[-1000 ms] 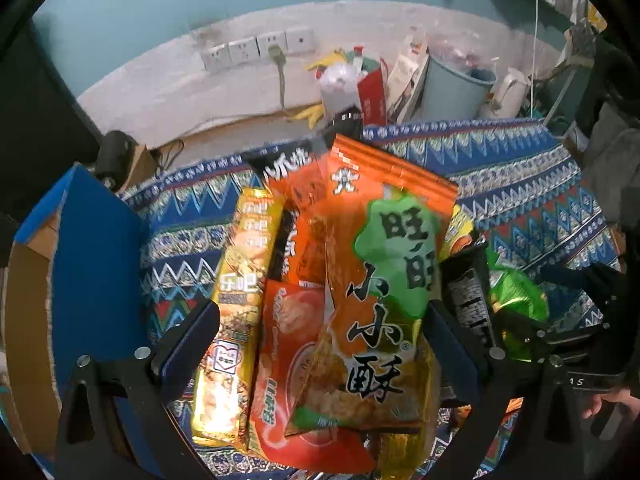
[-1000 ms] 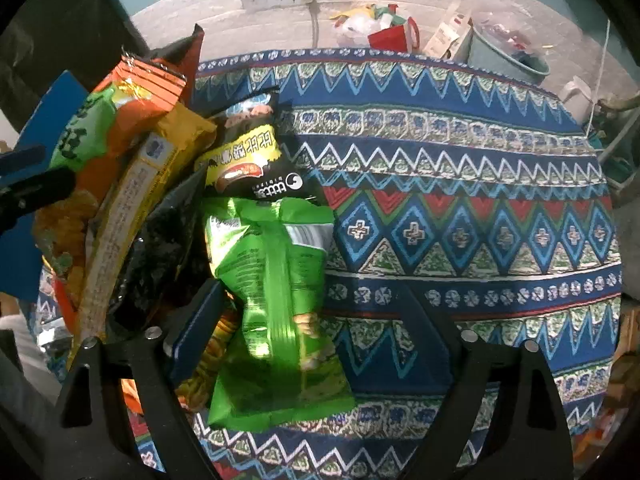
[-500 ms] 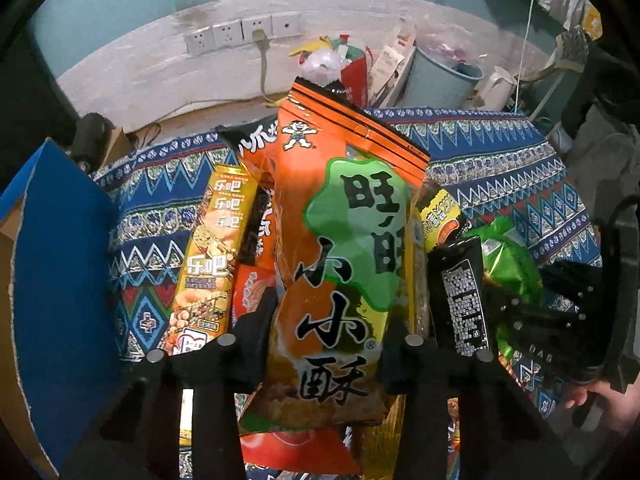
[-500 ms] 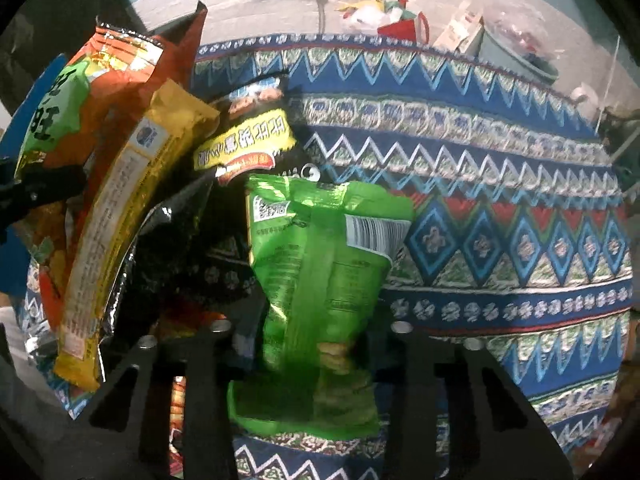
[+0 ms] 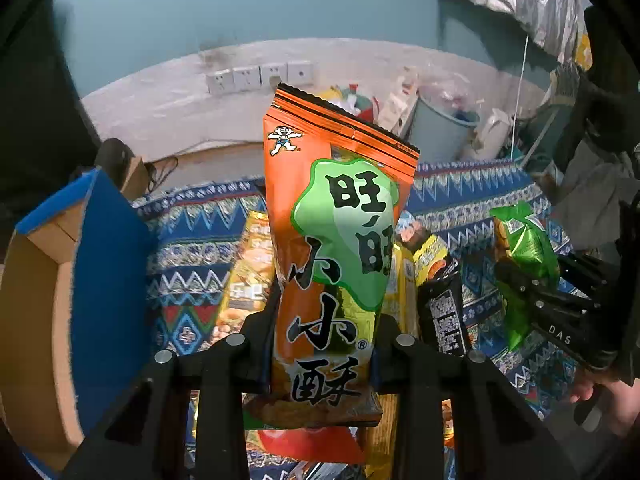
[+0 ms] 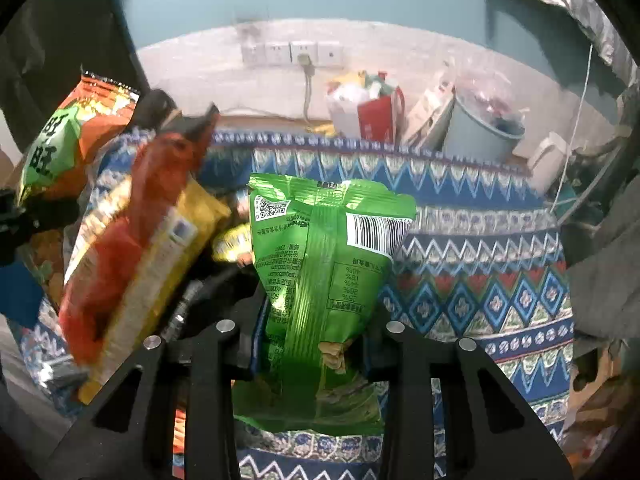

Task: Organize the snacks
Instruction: 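Lift both bags and carry them over the cardboard box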

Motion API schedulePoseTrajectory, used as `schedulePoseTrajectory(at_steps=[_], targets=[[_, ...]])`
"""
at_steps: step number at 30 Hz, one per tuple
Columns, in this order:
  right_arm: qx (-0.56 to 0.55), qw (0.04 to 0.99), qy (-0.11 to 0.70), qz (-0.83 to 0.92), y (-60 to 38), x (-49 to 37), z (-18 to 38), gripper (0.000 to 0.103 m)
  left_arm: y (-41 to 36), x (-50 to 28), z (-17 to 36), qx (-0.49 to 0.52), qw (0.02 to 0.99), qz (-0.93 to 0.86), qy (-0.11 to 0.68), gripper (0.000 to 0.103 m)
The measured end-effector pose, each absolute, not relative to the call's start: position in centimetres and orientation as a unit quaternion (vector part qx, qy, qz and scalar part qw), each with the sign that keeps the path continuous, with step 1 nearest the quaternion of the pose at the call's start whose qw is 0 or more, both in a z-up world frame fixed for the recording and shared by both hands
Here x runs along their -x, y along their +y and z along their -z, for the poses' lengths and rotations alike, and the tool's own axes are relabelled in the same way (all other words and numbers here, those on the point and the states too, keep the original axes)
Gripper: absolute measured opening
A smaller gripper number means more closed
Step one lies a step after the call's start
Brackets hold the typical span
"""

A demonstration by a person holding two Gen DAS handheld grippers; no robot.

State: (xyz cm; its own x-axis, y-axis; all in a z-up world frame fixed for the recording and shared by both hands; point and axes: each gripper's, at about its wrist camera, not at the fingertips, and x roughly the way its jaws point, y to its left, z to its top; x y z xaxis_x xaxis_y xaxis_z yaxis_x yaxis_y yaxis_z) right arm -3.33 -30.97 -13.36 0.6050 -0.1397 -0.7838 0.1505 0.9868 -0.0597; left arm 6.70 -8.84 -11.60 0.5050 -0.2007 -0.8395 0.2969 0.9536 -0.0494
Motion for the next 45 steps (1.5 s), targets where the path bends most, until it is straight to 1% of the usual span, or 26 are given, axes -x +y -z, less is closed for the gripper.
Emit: schedulePoseTrajectory(at_steps=[6,20,30,45], targets=[[0.007,0.91,0.408,0.072,-29.5,3.2,11.1,0.034,-6.9,-5.5,9.2,-0.043,0.883,0.131,0.448,0.035],[0.023,0.935,0.354,0.029,-23.7,1.8,6.0,0.034,-1.2,-3.0,5.6,-0.033,0.914,0.096,0.393,0.035],[0.029,0.939,0.344,-0.007,-18.8,-0.4,4.4,0.034,3.2,-2.2,4.5,-0.003,0.923,0.063,0.379,0.035],[0.044,0.935,0.34,-0.09,-7.3,-4.4,3.2,0.034,10.8,-1.0,4.5,0.042,0.928,-0.004,0.37,0.035]])
